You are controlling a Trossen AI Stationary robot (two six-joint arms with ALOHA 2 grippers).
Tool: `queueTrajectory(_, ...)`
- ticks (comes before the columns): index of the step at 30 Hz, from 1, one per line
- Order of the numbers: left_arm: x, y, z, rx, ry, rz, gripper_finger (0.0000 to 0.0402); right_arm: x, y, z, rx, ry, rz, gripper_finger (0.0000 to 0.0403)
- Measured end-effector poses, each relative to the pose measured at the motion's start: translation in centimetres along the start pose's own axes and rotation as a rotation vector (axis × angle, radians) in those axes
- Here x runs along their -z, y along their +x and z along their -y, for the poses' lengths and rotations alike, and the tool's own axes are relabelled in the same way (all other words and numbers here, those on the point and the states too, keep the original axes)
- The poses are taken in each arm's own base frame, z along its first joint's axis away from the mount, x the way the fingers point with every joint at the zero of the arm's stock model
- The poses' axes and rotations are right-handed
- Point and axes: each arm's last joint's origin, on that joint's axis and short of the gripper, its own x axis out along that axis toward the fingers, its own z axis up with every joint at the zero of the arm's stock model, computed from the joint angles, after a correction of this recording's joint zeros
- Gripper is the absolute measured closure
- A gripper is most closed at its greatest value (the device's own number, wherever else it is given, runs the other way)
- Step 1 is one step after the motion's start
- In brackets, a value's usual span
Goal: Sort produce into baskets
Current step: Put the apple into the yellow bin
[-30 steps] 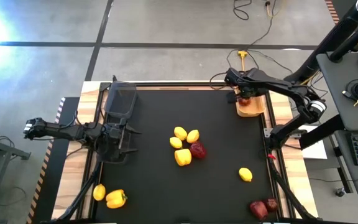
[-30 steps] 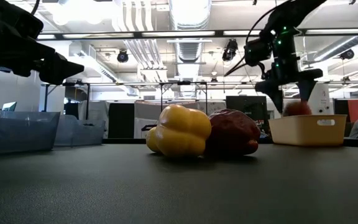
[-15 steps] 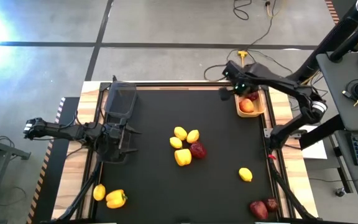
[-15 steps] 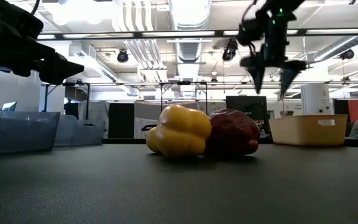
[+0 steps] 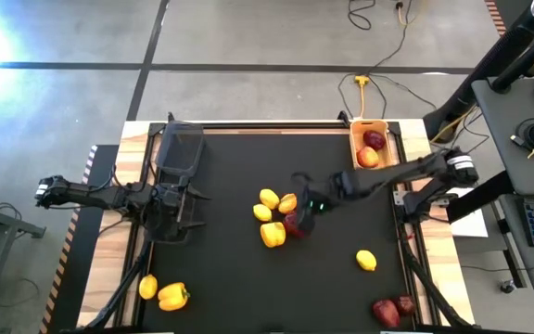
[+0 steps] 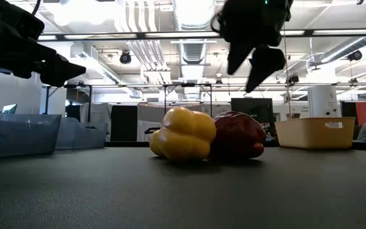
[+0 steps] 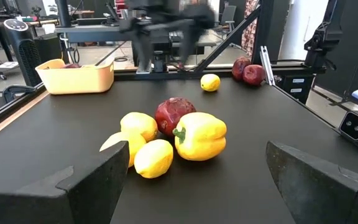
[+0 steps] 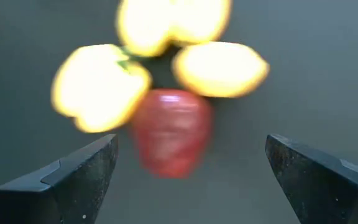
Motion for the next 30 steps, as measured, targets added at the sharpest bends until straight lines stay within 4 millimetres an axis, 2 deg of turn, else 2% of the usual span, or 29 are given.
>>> queueTrajectory(4,0.0,0.0,0.0,0.0,0.0,0.0,0.0042,0.6,1.8,-2.2,-0.019,0.003,-0.017,0.0003)
queueTrajectory(10,0.0,0.0,0.0,0.0,0.0,0.0,0.0042,0.4,4.5,-2.9,0.037,0.066,-0.054,0.0003)
queueTrajectory(17,0.0,0.0,0.0,0.0,0.0,0.0,0.0042,0.2,7.5,-2.9,0.095,0.062,-0.106,0.0003)
queueTrajectory(22,0.0,0.0,0.0,0.0,0.0,-0.001,0.0042,0.9,9.8,-2.8,0.136,0.052,-0.159,0.0003)
queueTrajectory(26,0.0,0.0,0.0,0.0,0.0,0.0,0.0042,1.0,10.7,-2.5,0.159,0.06,-0.178,0.0003)
queueTrajectory(30,0.0,0.0,0.0,0.0,0.0,-0.002,0.0042,1.1,10.8,-2.5,0.165,0.068,-0.182,0.0007)
